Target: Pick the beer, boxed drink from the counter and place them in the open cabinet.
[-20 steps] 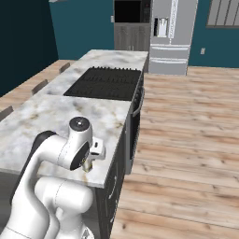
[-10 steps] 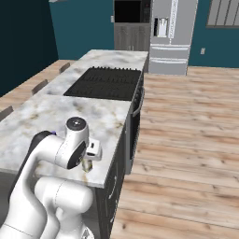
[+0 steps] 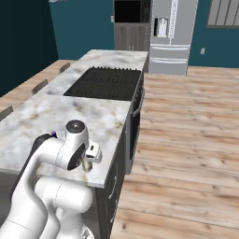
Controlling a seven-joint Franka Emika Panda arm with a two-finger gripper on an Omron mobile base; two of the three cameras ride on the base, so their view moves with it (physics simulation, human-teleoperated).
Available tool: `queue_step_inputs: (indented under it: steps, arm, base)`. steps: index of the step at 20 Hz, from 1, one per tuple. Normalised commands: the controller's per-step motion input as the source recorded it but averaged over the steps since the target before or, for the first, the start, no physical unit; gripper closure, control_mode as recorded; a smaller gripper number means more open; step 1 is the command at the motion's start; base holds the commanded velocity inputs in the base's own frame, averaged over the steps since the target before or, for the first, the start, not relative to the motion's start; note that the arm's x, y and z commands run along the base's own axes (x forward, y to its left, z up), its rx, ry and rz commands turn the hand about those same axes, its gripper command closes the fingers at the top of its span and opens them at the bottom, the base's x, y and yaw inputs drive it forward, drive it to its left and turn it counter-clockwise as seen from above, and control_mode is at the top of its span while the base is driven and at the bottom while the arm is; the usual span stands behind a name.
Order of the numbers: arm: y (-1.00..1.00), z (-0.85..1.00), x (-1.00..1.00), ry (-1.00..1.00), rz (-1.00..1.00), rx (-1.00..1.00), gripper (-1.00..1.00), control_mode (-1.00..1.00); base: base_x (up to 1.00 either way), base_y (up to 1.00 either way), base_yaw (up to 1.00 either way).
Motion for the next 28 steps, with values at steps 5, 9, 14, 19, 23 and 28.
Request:
queue_step_inputs:
  steps: [5,9,14,19,23,28]
  arm:
    - [0.01,-0.39,0.13,-0.08,-0.07,0.00,-1.00,-1.00]
    - [0.01,-0.34,0.16,-0.07,-0.07,0.00,-1.00,-1.00]
    - [0.06,-0.38,0.09,-0.09,-0.06,0.00,-1.00,-1.00]
    - [0.13,-0.42,0.01,-0.09,-0.03,0.00,-1.00,-1.00]
    - [0.16,-0.46,0.00,-0.04,-0.01,0.00,-1.00,-1.00]
    - [0.12,-0.45,0.00,-0.02,-0.01,0.00,-1.00,-1.00]
  base:
    - [0.00,0.00,0.00]
    - [0.00,0.00,0.00]
    - [0.00,0.00,0.00]
    - [0.00,0.00,0.00]
    - [0.00,0.00,0.00]
    - [0.00,0.00,0.00]
